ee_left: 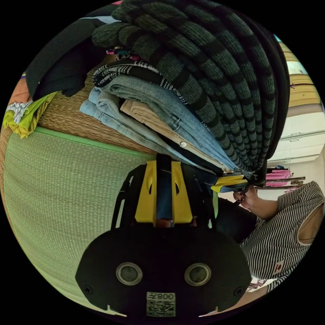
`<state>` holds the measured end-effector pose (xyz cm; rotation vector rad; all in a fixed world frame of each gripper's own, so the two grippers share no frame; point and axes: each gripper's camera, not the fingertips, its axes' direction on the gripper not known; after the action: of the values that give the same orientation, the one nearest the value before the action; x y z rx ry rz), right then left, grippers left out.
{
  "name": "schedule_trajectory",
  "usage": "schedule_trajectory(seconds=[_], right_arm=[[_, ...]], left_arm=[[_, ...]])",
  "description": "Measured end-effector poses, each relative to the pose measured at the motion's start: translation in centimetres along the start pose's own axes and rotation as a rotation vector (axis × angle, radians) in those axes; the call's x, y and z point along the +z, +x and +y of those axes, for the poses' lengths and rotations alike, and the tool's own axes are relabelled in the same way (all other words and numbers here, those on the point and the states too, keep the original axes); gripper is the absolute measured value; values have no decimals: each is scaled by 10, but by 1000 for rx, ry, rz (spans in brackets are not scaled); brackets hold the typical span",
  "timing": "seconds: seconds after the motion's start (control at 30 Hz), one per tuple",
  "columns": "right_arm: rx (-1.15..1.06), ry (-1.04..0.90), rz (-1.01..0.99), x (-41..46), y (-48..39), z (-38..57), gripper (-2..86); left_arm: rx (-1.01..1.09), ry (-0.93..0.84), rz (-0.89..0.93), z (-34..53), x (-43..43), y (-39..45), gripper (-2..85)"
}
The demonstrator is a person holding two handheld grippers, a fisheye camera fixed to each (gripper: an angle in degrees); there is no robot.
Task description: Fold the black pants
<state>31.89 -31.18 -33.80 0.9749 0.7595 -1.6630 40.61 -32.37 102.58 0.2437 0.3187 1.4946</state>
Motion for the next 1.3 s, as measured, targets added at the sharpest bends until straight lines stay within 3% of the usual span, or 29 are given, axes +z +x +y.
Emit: schedule_trajectory(seconds=[0.53,1.3], right_arm=[[-54,-11,-5,-2,30,-5,87],[-414,61,-364,-7,22,10,161]], left_arm=[[145,152,105,24,-93,30,69],[160,326,194,76,-281,99,69]])
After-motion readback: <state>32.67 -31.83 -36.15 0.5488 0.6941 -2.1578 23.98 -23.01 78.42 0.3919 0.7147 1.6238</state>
